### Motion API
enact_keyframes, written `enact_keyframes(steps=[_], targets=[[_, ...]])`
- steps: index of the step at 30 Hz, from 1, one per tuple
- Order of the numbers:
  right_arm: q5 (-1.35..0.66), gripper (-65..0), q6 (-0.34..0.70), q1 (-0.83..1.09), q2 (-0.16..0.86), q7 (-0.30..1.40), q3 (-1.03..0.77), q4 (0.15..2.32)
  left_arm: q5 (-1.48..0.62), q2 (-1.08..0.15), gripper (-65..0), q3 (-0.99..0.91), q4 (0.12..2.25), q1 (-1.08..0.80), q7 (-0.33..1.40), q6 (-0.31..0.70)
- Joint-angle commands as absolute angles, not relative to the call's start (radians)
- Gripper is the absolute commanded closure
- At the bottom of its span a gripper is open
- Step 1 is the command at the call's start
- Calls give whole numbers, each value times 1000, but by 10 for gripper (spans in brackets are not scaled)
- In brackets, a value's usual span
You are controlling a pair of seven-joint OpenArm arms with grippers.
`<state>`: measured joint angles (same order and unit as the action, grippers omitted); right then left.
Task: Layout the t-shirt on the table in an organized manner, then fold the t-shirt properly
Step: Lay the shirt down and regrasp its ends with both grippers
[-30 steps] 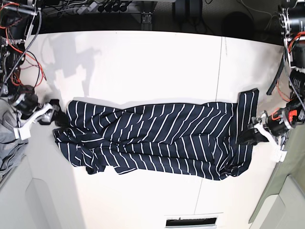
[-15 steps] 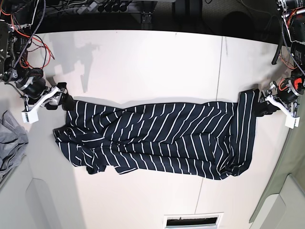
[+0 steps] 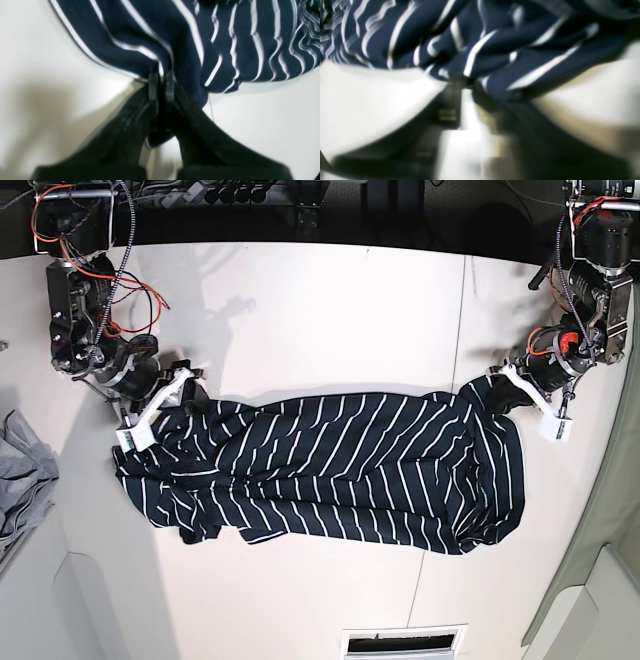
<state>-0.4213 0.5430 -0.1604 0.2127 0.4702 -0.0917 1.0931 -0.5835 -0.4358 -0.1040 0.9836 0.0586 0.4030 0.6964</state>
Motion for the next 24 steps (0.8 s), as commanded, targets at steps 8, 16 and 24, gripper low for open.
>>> enact_keyframes(steps=[8, 16, 24], targets=[[-520, 0, 572, -118, 272, 615, -130, 1345, -768, -500, 0, -244, 1183, 13, 494, 698], [-638, 0, 576, 55, 339, 720, -220, 1728, -944, -555, 0, -402, 1538, -123, 588, 698], [-781, 0, 576, 132, 368, 742, -407, 1895, -1023, -561, 0, -585, 1745, -174, 669, 698]])
